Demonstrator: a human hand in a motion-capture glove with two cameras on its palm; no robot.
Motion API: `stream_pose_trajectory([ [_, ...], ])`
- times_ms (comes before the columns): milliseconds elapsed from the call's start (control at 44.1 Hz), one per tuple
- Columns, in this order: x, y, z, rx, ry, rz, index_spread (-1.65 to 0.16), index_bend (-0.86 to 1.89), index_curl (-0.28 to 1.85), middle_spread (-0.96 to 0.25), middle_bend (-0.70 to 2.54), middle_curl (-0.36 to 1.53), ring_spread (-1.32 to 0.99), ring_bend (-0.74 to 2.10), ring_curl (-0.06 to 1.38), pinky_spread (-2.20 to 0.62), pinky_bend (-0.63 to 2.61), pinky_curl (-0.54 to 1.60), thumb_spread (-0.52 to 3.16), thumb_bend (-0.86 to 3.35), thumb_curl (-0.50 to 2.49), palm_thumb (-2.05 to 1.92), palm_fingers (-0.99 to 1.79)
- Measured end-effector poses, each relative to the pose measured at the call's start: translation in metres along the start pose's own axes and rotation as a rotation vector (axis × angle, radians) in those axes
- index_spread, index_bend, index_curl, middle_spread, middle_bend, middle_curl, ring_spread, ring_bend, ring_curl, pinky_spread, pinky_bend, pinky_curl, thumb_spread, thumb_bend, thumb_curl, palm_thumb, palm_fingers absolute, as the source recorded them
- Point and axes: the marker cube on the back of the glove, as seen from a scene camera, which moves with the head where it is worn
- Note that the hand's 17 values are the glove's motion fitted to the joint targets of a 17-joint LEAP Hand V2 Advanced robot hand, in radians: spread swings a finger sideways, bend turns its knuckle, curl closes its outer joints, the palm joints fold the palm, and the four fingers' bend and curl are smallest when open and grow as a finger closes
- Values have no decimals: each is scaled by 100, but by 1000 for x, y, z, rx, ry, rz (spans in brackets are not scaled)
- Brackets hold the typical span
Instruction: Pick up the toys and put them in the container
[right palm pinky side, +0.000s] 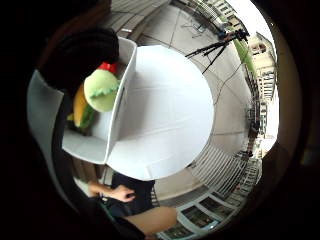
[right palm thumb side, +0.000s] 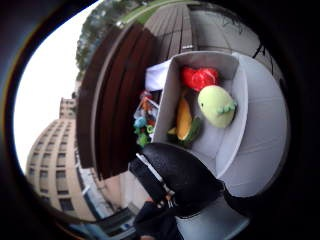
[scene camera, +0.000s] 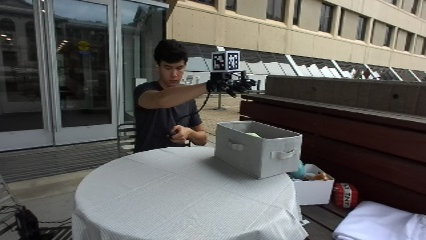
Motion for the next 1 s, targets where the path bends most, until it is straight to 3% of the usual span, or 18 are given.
stream_pose_trajectory([
  [454,138,95,-26,82,202,148,-29,16,21,-4,18,51,-10,30,27,-9,95,31,102,-9,29,-12,-17],
  [998,260,156,12,79,194,256,-20,15,29,-7,16,41,-24,17,26,-16,68,26,104,-10,18,-14,-14],
])
